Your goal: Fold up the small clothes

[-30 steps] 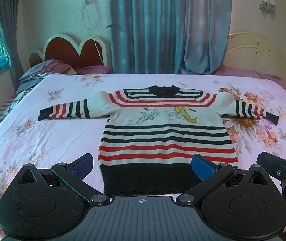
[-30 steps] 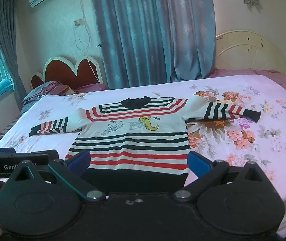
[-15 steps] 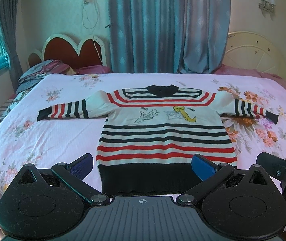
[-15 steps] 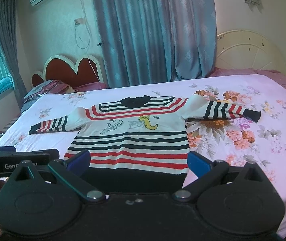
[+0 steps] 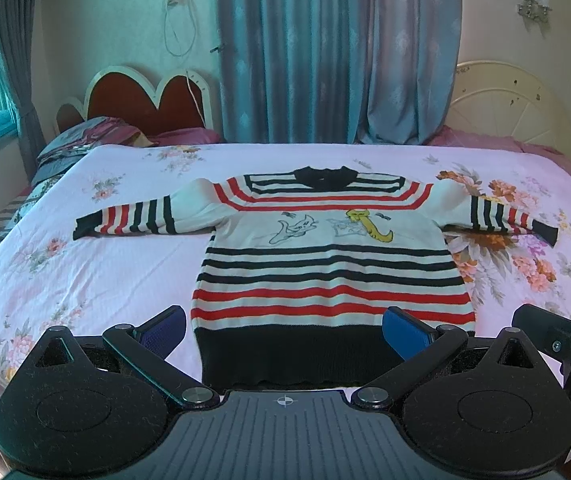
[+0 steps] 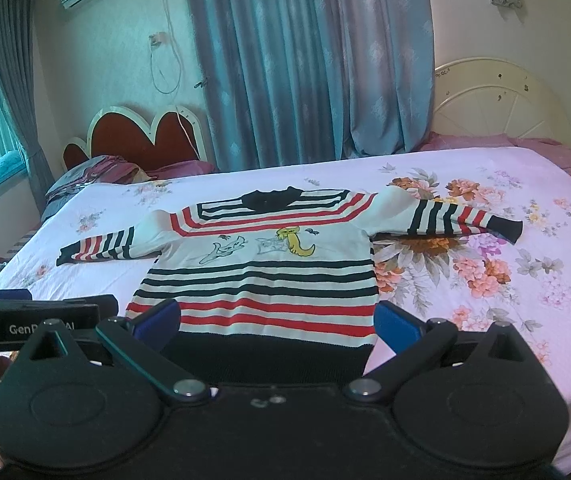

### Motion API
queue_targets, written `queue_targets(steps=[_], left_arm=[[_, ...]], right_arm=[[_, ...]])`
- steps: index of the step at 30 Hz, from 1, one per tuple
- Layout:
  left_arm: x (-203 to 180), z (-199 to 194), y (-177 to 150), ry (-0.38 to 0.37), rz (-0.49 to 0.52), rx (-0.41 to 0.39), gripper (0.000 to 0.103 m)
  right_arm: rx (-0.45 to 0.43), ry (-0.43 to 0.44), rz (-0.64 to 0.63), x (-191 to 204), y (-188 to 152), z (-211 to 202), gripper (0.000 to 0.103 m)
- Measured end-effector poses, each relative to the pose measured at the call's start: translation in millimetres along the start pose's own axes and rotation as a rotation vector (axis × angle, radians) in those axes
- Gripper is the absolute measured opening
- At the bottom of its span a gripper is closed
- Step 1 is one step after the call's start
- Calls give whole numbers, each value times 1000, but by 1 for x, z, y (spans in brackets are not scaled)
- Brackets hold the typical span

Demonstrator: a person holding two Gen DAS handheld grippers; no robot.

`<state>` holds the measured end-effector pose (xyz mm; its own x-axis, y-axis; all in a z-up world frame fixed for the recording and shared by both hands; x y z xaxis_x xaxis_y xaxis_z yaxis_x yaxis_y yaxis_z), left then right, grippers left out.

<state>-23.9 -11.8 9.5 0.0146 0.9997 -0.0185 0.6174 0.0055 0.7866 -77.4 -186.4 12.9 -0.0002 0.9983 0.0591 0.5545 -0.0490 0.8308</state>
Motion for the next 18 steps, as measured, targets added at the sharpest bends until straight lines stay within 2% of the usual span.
queue_targets(steps=[18], left_arm=[[0,4,-1,0,-2,5,103]], right_arm=[[8,-8,12,-4,0,6,102]])
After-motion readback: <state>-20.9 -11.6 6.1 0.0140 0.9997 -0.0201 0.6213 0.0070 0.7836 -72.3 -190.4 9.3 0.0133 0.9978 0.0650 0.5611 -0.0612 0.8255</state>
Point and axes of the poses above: each gripper's, at about its wrist camera, not at the fingertips, and z roughly the way its jaws point, x to its left, y to its top, the point moved 2 cm from there along z, roughly the way its jaws point, and after that the axes turned 6 degrees about -z, right-handed, at the moved point
